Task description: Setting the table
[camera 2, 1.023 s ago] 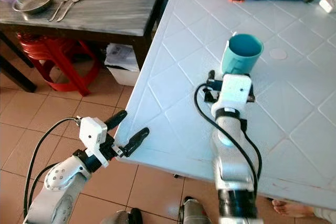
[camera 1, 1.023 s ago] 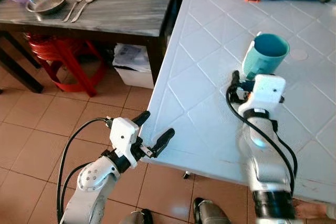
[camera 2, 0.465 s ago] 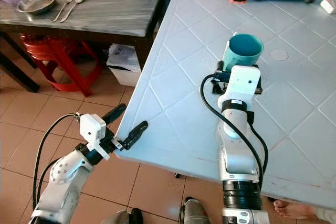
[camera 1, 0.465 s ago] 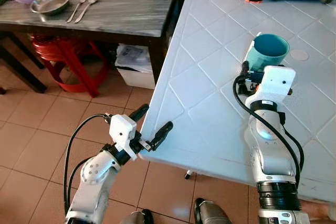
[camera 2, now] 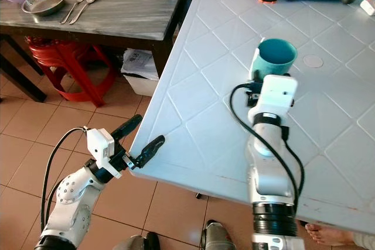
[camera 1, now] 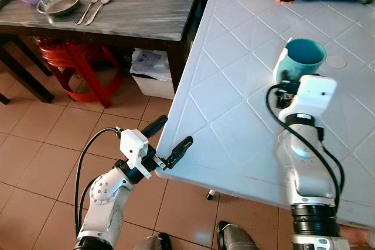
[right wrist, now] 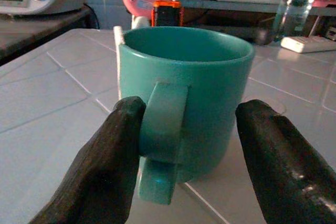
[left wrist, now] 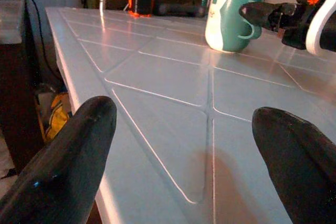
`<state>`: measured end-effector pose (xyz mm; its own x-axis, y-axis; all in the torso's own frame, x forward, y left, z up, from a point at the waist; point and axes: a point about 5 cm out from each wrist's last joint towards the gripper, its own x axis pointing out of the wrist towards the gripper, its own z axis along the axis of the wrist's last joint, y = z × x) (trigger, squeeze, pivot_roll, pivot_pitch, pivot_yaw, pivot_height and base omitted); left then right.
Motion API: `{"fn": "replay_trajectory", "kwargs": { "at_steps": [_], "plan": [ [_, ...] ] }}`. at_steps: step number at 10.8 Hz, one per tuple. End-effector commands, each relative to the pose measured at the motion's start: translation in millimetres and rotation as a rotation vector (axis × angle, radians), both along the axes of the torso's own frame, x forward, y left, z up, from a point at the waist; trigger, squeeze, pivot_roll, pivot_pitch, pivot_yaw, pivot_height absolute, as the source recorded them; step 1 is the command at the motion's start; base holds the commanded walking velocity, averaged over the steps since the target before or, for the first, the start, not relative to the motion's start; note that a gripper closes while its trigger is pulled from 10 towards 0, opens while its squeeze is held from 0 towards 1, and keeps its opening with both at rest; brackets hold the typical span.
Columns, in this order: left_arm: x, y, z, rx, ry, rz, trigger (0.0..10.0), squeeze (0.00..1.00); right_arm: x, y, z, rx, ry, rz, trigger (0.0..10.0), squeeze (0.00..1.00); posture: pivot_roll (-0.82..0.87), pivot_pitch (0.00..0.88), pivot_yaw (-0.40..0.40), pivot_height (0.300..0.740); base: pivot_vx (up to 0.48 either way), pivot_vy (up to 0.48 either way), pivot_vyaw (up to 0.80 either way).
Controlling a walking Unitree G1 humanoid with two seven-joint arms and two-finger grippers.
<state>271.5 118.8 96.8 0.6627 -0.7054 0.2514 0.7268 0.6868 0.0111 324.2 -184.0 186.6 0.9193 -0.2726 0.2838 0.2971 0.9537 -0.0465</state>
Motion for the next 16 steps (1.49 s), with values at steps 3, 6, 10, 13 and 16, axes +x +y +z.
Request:
{"fn": "replay_trajectory", "kwargs": {
  "at_steps": [3, 6, 10, 13, 16],
  "plan": [
    [12.2, 16.5, 0.2, 0.043, 0.036, 0.058, 10.0, 0.0, -2.6, -3.4, -4.1, 0.008, 0.008, -0.011, 2.2, 0.0, -0.14, 0.222, 0.059, 0.74, 0.0, 0.0, 0.0],
    [34.5, 9.0, 87.2, 0.006, -0.155, 0.234, 10.0, 0.0, -3.9, -4.2, -5.6, 0.014, 0.009, -0.018, 1.8, 0.0, -0.15, 0.216, 0.061, 0.74, 0.0, 0.0, 0.0],
    [22.3, -0.8, 81.6, 0.016, -0.115, 0.126, 10.0, 0.0, -1.0, -5.5, -4.3, 0.011, 0.006, -0.018, 1.7, 0.0, -0.14, 0.205, 0.058, 0.74, 0.0, 0.0, 0.0],
    [4.8, -1.1, 62.8, 0.115, -0.048, -0.031, 10.0, 0.0, -3.3, -5.5, -5.8, 0.012, 0.007, -0.026, 0.0, 0.0, -0.14, 0.204, 0.062, 0.74, 0.0, 0.0, 0.0],
    [1.7, 0.8, 59.2, 0.122, -0.032, -0.043, 10.0, 0.0, -3.9, -6.1, -5.7, 0.009, 0.009, -0.027, 0.0, 0.0, -0.15, 0.203, 0.057, 0.74, 0.0, 0.0, 0.0]
  ]
}}
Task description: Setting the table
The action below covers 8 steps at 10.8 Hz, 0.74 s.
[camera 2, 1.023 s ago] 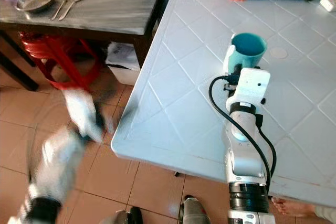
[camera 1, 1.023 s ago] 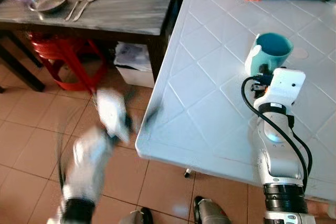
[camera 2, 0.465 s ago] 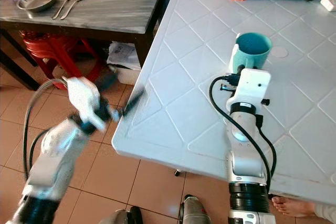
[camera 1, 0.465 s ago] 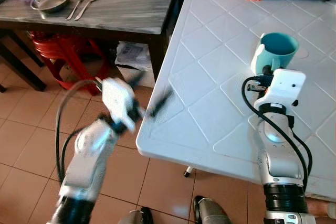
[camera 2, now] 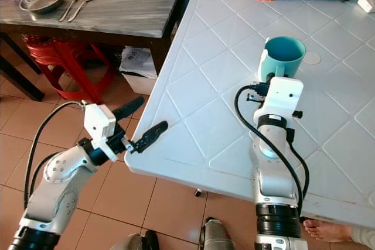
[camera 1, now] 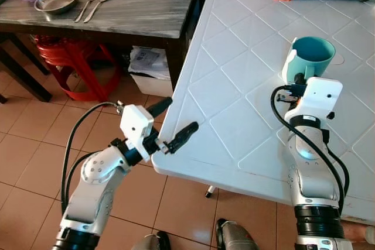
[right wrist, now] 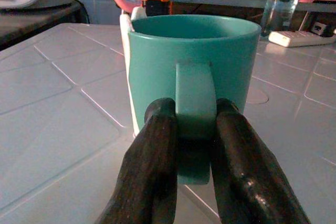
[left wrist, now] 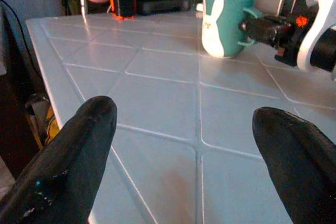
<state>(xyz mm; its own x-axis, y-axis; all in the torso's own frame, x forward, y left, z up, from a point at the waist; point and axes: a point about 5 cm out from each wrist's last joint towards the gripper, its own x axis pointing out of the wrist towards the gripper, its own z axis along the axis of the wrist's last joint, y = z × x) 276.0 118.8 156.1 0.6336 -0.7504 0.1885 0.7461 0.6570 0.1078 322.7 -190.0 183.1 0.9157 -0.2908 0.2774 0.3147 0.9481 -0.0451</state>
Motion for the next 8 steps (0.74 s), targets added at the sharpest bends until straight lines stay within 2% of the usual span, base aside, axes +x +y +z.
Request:
{"fn": "replay_trajectory", "kwargs": {
  "at_steps": [1, 3, 4, 5, 6, 7, 8],
  "plan": [
    [-4.0, 0.8, -0.4, 0.013, 0.003, -0.015, 10.0, 0.0, -3.2, 1.2, -2.1, 0.005, 0.002, -0.005, 0.0, 0.0, -0.15, 0.202, 0.055, 0.74, 0.0, 0.0, 0.0],
    [-5.1, -0.9, -1.3, 0.009, 0.003, -0.019, 10.0, 0.0, -7.0, 3.0, -3.8, 0.017, 0.003, 0.005, 0.0, 0.0, -0.15, 0.2, 0.054, 0.74, 0.0, 0.0, 0.0],
    [-5.7, -1.1, -2.1, 0.009, 0.003, -0.018, 10.0, 0.0, -10.1, 8.2, -3.5, 0.033, -0.007, 0.049, 0.0, 0.0, -0.15, 0.198, 0.054, 0.74, 0.0, 0.0, 0.0],
    [-5.6, -0.1, -2.3, 0.004, 0.003, -0.005, 10.0, 0.0, -15.3, 18.2, -0.5, 0.068, -0.031, 0.149, 0.0, 0.0, -0.15, 0.196, 0.053, 0.74, 0.0, 0.0, 0.0],
    [-4.3, 1.5, -2.4, 0.003, 0.002, 0.012, 10.0, 0.0, -18.6, 21.8, 2.7, 0.065, -0.044, 0.183, 0.0, 0.0, -0.15, 0.196, 0.053, 0.74, 0.0, 0.0, 0.0],
    [2.7, 7.2, -3.2, -0.01, 0.009, 0.093, 10.0, 0.0, -25.1, 26.1, 8.9, 0.055, -0.062, 0.226, 0.6, 0.0, -0.16, 0.196, 0.048, 0.74, 0.0, 0.0, 0.0],
    [13.0, 14.4, -3.3, -0.011, 0.007, 0.218, 10.0, 0.0, -32.2, 29.7, 12.9, 0.012, -0.07, 0.252, 4.2, 0.0, -0.16, 0.196, 0.048, 0.74, 0.0, 0.0, 0.0]
  ]
}}
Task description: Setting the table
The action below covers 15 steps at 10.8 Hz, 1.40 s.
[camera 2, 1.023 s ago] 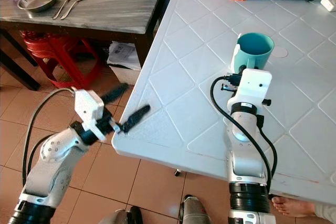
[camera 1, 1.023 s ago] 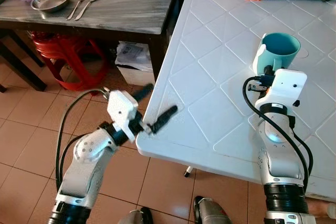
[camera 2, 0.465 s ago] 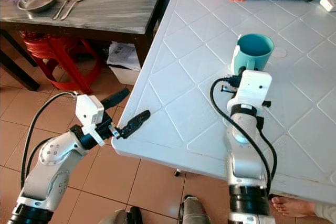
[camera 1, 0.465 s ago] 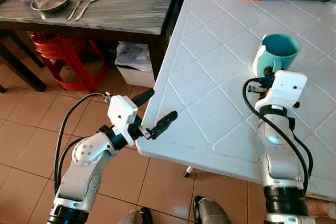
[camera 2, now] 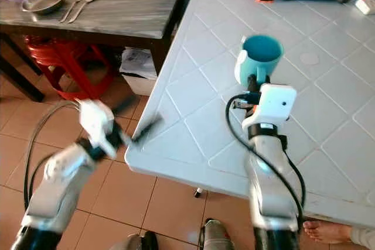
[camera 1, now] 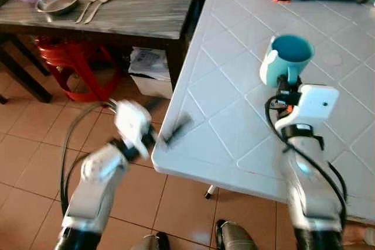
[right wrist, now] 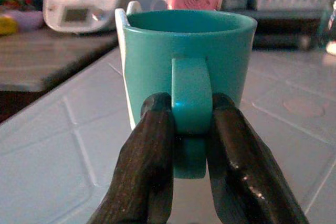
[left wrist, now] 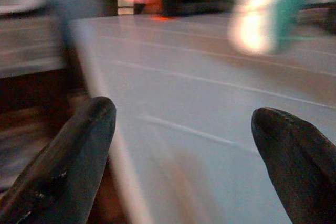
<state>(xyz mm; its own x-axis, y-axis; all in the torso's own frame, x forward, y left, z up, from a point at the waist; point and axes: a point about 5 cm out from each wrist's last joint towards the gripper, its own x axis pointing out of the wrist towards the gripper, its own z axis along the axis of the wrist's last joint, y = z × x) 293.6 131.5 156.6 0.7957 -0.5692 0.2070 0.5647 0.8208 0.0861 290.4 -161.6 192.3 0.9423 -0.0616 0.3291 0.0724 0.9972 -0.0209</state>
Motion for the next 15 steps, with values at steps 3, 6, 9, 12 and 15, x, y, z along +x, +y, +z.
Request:
{"fn": "replay_trajectory", "kwargs": {
  "at_steps": [3, 6, 9, 12, 15],
  "plan": [
    [13.8, 23.0, -6.7, -0.001, 0.036, 0.303, 10.0, 0.0, -14.7, 10.6, -0.7, -0.055, 0.005, 0.065, 10.0, 0.0, -0.16, 0.18, 0.045, 0.74, 0.0, 0.0, 0.0],
    [16.5, 18.3, -11.6, 0.002, 0.056, 0.346, 10.0, 0.0, -15.0, 9.5, -3.9, -0.061, 0.029, 0.053, 10.0, 0.0, -0.17, 0.166, 0.043, 0.74, 0.0, 0.0, 0.0],
    [19.1, 12.2, -12.4, 0.022, 0.056, 0.394, 10.0, 0.0, -13.6, 4.6, -5.4, -0.04, 0.043, 0.021, 10.0, 0.0, -0.17, 0.162, 0.047, 0.74, 0.0, 0.0, 0.0],
    [19.4, 11.0, -14.0, 0.04, 0.059, 0.403, 10.0, 0.0, -15.9, 5.2, -8.3, -0.034, 0.052, 0.011, 10.0, 0.0, -0.17, 0.166, 0.052, 0.74, 0.0, 0.0, 0.0],
    [19.6, 9.7, -13.7, 0.049, 0.056, 0.401, 10.0, 0.0, -16.0, 4.8, -8.8, -0.033, 0.054, 0.006, 10.0, 0.0, -0.16, 0.171, 0.053, 0.74, 0.0, 0.0, 0.0]
  ]
}}
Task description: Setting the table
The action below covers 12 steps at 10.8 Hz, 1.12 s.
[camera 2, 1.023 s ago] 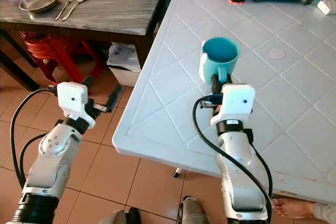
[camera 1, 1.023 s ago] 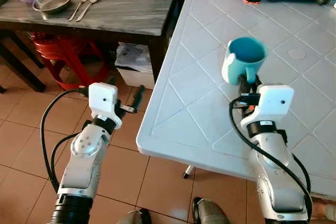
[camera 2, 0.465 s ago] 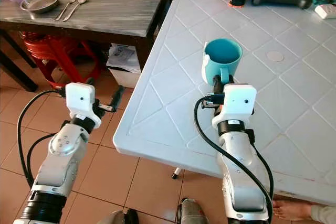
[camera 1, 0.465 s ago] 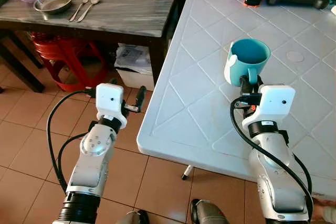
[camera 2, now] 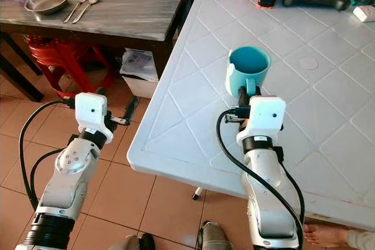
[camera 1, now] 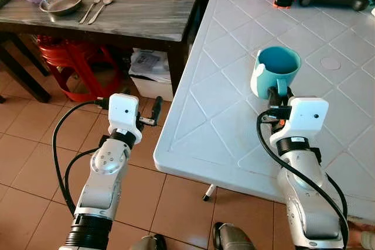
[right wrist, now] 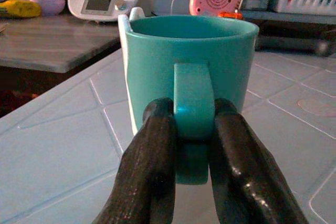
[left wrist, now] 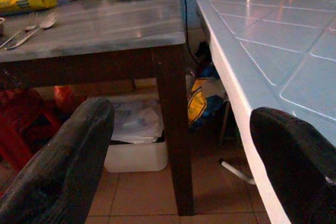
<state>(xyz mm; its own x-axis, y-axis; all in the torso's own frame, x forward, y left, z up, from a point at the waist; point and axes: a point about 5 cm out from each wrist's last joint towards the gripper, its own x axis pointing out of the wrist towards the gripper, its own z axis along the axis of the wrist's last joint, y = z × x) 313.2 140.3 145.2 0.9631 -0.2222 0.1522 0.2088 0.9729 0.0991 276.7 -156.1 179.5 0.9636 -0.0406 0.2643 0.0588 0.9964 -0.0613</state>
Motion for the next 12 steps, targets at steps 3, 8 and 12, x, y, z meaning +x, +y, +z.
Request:
{"fn": "replay_trajectory", "kwargs": {
  "at_steps": [3, 8, 12],
  "plan": [
    [-0.8, 1.1, -2.7, 0.02, 0.017, 0.005, 10.0, 0.0, -2.3, -1.2, 3.1, 0.006, -0.012, -0.009, 10.0, 0.0, -0.16, 0.175, 0.057, 0.74, 0.0, 0.0, 0.0],
    [0.1, 1.4, -1.7, 0.027, 0.017, 0.013, 10.0, 0.0, -1.2, -1.9, 3.1, 0.014, -0.012, -0.016, 10.0, 0.0, -0.16, 0.173, 0.056, 0.74, -0.114, 0.0, 0.0],
    [0.6, 0.9, -1.7, 0.033, 0.018, 0.011, 10.0, 0.0, -0.7, -1.6, 2.2, 0.016, -0.009, -0.018, 10.0, 0.0, -0.16, 0.173, 0.058, 0.74, -0.313, 0.0, 0.0]
  ]
}}
